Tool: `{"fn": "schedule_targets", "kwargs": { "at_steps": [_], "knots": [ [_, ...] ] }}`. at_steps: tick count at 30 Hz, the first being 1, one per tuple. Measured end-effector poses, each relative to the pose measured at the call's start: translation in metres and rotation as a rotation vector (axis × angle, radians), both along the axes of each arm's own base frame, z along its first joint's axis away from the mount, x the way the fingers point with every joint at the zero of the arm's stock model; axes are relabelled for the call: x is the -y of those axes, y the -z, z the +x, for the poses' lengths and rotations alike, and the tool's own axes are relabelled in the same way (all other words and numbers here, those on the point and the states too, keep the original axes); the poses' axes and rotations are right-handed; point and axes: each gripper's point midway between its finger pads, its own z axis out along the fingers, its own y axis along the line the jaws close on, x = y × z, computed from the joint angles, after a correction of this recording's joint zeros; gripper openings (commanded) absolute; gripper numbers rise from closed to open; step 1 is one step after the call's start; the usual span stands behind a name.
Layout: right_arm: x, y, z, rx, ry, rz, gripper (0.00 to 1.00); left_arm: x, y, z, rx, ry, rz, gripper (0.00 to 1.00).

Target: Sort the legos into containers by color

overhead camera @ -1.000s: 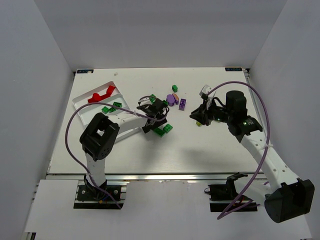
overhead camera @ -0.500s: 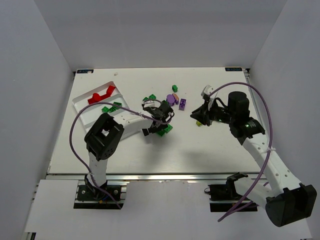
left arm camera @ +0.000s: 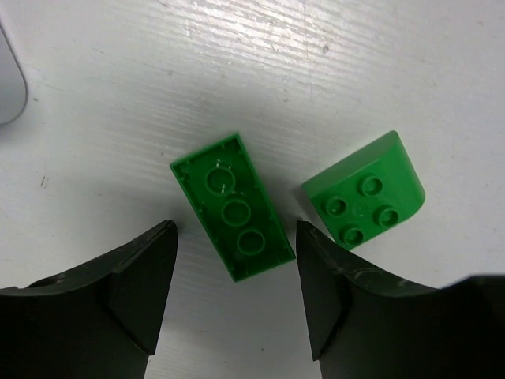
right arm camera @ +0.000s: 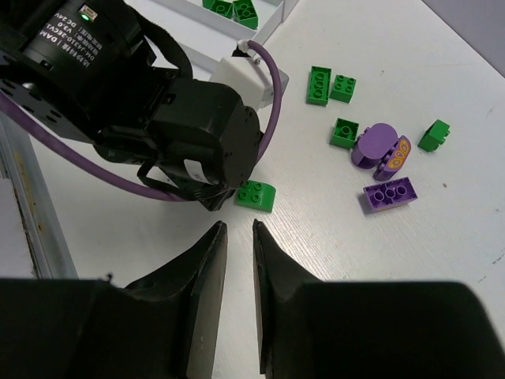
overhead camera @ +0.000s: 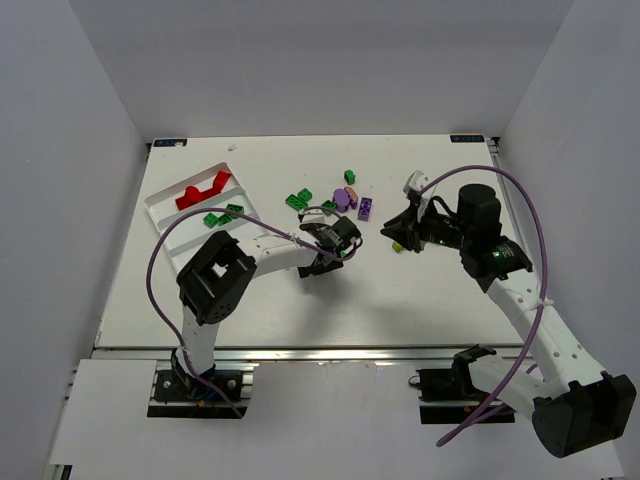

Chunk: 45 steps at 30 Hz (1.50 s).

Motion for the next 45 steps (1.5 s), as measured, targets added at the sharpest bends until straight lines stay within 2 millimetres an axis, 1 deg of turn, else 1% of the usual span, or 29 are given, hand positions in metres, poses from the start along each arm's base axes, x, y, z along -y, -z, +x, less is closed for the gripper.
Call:
{"fn": "schedule_targets", "kwargs": {
  "at_steps": [3,5,8,9,10,11,12,15,16,19,22,24,25,27,28,29,31,32,34,36,39,42,45],
  "knots": [
    [0.0,0.001,0.0,0.0,0.0,0.0,0.26,0.002,0.0,-0.002,0.005,0.015,-0.001,0.64],
    [0.0,0.004,0.0,-0.006,0.0,-0.002,0.26,0.002,0.0,-0.003,0.005,0.023,0.001,0.54],
    [0.0,0.007,-0.001,-0.014,0.0,-0.005,0.26,0.002,0.0,-0.002,0.007,0.037,0.005,0.42],
    [0.0,0.007,-0.001,-0.013,0.0,-0.004,0.26,0.003,-0.001,-0.002,0.01,0.042,0.003,0.36],
    [0.0,0.006,-0.001,-0.012,0.0,-0.004,0.26,0.003,-0.001,-0.001,0.013,0.048,0.002,0.33],
    [0.0,0.006,-0.001,-0.012,0.0,-0.004,0.26,0.004,-0.001,0.0,0.014,0.055,0.002,0.32],
    [0.0,0.006,-0.001,-0.012,0.0,-0.004,0.26,0.004,-0.001,0.001,0.016,0.06,0.003,0.28],
    [0.0,0.006,-0.001,-0.012,0.0,-0.004,0.26,0.004,-0.001,0.003,0.018,0.075,0.004,0.23],
    [0.0,0.006,-0.001,-0.012,0.0,-0.004,0.26,0.004,-0.001,0.004,0.02,0.081,0.005,0.17],
    [0.0,0.006,-0.001,-0.012,0.0,-0.004,0.26,0.003,-0.002,0.007,0.028,0.104,0.001,0.11],
    [0.0,0.006,-0.001,-0.012,0.0,-0.004,0.26,-0.005,-0.004,0.007,0.027,0.154,0.031,0.1],
    [0.0,0.006,-0.001,-0.011,0.0,-0.004,0.26,-0.009,-0.012,0.009,0.041,0.214,0.056,0.1],
    [0.0,0.006,-0.001,-0.011,0.0,-0.004,0.26,-0.011,-0.019,0.012,0.055,0.244,0.064,0.07],
    [0.0,0.006,-0.001,-0.011,0.0,-0.004,0.26,-0.014,-0.039,0.021,0.098,0.296,0.071,0.03],
    [0.0,0.006,-0.001,-0.011,0.0,-0.004,0.26,-0.016,-0.052,0.026,0.123,0.318,0.068,0.03],
    [0.0,0.006,-0.001,-0.011,0.0,-0.004,0.26,-0.021,-0.065,0.034,0.151,0.329,0.064,0.0],
    [0.0,0.006,-0.001,-0.011,-0.001,-0.003,0.26,-0.037,-0.087,0.055,0.191,0.32,0.046,0.0],
    [0.0,0.006,-0.001,-0.011,-0.001,-0.003,0.26,-0.049,-0.095,0.069,0.211,0.3,0.04,0.0],
    [0.0,0.006,-0.001,-0.011,-0.002,-0.003,0.26,-0.084,-0.106,0.099,0.245,0.243,0.049,0.0],
    [0.0,0.006,-0.002,-0.011,-0.003,-0.003,0.26,-0.125,-0.108,0.121,0.25,0.184,0.096,0.0],
    [0.0,0.006,-0.002,-0.011,-0.003,-0.002,0.26,-0.17,-0.107,0.143,0.231,0.126,0.159,0.0],
    [0.0,0.006,-0.002,-0.011,-0.003,-0.002,0.25,-0.199,-0.101,0.158,0.21,0.099,0.199,0.0],
    [0.0,0.006,-0.002,-0.011,-0.003,-0.003,0.26,-0.223,-0.096,0.167,0.187,0.077,0.229,0.08]
  ]
}}
